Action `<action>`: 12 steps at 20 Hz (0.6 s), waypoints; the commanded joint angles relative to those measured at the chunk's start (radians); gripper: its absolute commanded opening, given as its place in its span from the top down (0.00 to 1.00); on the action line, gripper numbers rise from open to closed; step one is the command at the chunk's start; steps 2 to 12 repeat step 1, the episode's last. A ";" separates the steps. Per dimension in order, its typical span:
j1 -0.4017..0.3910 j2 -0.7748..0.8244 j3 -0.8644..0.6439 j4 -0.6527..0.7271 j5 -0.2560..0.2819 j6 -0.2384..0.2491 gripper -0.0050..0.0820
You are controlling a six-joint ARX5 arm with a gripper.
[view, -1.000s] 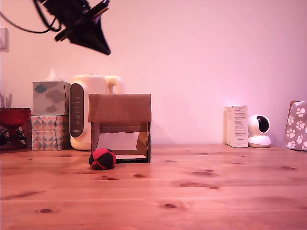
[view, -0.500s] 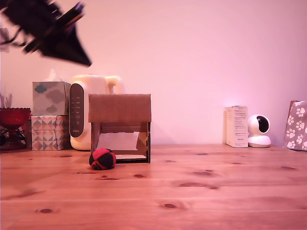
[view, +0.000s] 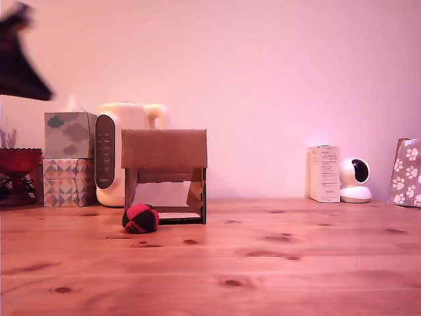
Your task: Drop the footbag into the cardboard dice tower
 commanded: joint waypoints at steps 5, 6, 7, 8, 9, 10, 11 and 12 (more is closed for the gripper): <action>0.014 -0.060 -0.067 -0.002 0.000 -0.024 0.97; 0.014 -0.060 -0.067 -0.002 0.000 -0.024 0.97; 0.014 -0.060 -0.067 -0.002 0.000 -0.024 0.97; 0.014 -0.060 -0.067 -0.002 0.000 -0.024 0.97; 0.014 -0.060 -0.067 -0.002 0.000 -0.024 0.97; 0.014 -0.060 -0.067 -0.002 0.000 -0.024 0.97; 0.014 -0.060 -0.067 -0.002 0.000 -0.024 0.97; 0.014 -0.060 -0.067 -0.002 0.000 -0.024 0.97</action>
